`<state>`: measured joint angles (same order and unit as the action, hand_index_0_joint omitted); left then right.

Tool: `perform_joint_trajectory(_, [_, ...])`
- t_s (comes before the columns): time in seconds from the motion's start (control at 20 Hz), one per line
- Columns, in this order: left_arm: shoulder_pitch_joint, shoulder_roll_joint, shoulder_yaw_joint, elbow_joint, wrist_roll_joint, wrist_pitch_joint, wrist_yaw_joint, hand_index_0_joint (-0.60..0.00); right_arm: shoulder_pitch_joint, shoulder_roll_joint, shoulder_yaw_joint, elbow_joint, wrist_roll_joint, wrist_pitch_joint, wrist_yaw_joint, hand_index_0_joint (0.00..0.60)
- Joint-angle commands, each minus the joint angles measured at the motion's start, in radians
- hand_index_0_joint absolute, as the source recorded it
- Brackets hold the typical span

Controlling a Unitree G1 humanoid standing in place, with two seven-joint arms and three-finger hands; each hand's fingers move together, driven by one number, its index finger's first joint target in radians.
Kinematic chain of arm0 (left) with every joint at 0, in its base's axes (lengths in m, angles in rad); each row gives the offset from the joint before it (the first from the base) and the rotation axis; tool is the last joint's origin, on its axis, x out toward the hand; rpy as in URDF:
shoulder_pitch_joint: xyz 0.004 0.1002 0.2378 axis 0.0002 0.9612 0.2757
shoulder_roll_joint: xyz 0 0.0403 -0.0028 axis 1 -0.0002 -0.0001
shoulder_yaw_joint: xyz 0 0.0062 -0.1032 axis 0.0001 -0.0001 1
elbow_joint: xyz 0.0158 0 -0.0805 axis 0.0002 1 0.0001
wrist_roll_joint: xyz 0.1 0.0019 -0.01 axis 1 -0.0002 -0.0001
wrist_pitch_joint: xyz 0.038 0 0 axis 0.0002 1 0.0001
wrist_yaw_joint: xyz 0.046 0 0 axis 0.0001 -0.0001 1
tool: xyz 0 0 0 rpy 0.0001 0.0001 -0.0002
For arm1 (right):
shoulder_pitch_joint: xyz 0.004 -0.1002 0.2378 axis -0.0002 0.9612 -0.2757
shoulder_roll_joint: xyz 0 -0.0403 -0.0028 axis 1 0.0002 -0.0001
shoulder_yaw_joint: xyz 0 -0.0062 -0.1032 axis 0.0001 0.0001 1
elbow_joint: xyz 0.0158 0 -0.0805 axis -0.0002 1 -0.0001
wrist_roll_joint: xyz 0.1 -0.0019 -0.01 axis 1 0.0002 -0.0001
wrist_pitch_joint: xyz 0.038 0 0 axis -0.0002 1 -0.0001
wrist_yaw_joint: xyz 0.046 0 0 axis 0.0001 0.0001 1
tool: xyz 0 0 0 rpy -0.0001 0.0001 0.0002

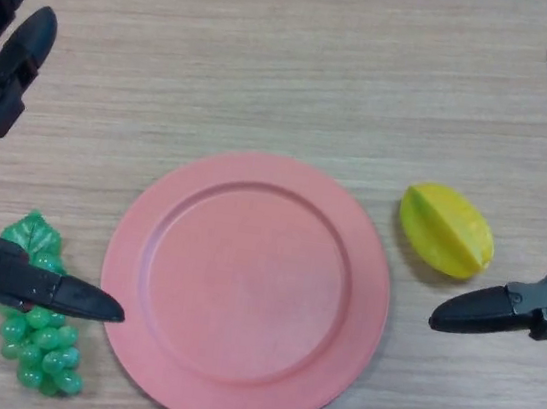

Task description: Pick up the green grapes and place it on the plate

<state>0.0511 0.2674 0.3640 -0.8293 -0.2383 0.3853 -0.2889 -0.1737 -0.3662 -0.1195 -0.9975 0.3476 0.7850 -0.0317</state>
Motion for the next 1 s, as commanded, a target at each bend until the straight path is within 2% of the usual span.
perform_joint_trajectory(0.05, [0.009, 0.015, 0.058, -0.019, 0.068, -0.215, -0.011, 0.0, -0.053, -0.002, -0.061, -0.05, -0.064, -0.076, 0.016, 0.0])
perform_joint_trajectory(0.25, [0.084, -0.024, 0.118, 0.064, 0.176, -0.343, -0.042, 0.0, -0.056, 0.033, -0.004, -0.05, -0.128, -0.082, 0.041, 0.0])
perform_joint_trajectory(0.4, [0.165, -0.062, 0.165, 0.2, 0.349, -0.528, -0.091, 0.0, -0.071, 0.064, 0.029, -0.05, -0.156, -0.064, 0.054, 0.0])
perform_joint_trajectory(0.5, [0.224, -0.074, 0.183, 0.286, 0.405, -0.614, -0.09, 0.0, -0.09, 0.073, 0.054, -0.05, -0.169, -0.044, 0.049, 0.0])
perform_joint_trajectory(0.65, [0.312, -0.077, 0.184, 0.377, 0.443, -0.696, -0.076, 0.0, -0.108, 0.07, 0.078, -0.05, -0.181, -0.024, 0.053, 0.0])
perform_joint_trajectory(0.8, [0.371, -0.077, 0.156, 0.484, 0.5, -0.771, -0.029, 0.0, -0.113, 0.087, 0.109, -0.05, -0.219, -0.018, 0.066, 0.0])
perform_joint_trajectory(1.0, [0.348, -0.077, 0.132, 0.517, 0.519, -0.735, -0.013, 0.0, -0.099, 0.114, 0.127, -0.049, -0.244, -0.043, 0.08, 0.0])
